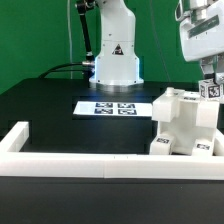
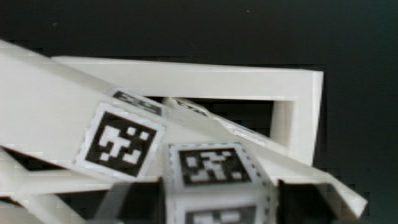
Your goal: Assemble chair
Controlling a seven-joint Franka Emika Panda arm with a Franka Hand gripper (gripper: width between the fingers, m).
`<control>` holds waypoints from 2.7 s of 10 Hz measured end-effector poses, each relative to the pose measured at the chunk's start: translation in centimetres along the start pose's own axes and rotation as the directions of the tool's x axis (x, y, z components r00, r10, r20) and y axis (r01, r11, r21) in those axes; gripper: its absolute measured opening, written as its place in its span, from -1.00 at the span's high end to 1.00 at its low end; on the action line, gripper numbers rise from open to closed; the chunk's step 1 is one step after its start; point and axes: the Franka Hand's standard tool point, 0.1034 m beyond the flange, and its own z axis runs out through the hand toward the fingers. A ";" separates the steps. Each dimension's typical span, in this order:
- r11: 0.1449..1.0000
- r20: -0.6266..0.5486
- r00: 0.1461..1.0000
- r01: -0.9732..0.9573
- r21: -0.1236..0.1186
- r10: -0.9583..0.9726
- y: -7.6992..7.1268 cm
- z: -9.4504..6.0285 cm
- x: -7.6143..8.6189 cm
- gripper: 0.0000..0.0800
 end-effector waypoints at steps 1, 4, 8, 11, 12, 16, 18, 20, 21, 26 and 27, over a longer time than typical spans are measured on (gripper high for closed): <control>1.000 0.000 1.000 0.007 0.000 -0.007 0.0 0.0 0.0 -0.27; 0.960 -0.004 0.960 0.279 -0.007 -0.279 0.1 0.1 -0.4 -0.61; 0.811 -0.006 0.811 0.585 -0.012 -0.585 0.0 0.2 -0.3 -0.62; 0.591 -0.009 0.591 0.806 -0.025 -0.806 -0.3 0.2 0.4 -0.62; 0.484 -0.011 0.484 0.874 -0.038 -0.875 -0.4 0.2 0.7 -0.62; 0.293 0.001 0.294 0.954 -0.060 -0.956 -0.1 0.6 0.9 -0.51; 0.298 0.001 0.298 0.953 -0.060 -0.954 -0.1 0.6 0.9 -0.06; 0.298 0.001 0.298 0.953 -0.060 -0.954 -0.1 0.6 0.9 0.28; 0.305 0.001 0.305 0.951 -0.060 -0.952 -0.1 0.6 0.9 0.29; 0.526 -0.011 0.526 0.849 -0.048 -0.850 -0.1 0.6 0.9 0.29; 0.602 -0.010 0.602 0.798 -0.037 -0.798 -0.1 0.6 1.0 0.29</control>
Offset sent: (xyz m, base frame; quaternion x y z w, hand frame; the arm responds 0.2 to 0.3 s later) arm -0.0015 0.0073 -0.0011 -0.0051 0.0162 -0.2642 0.9643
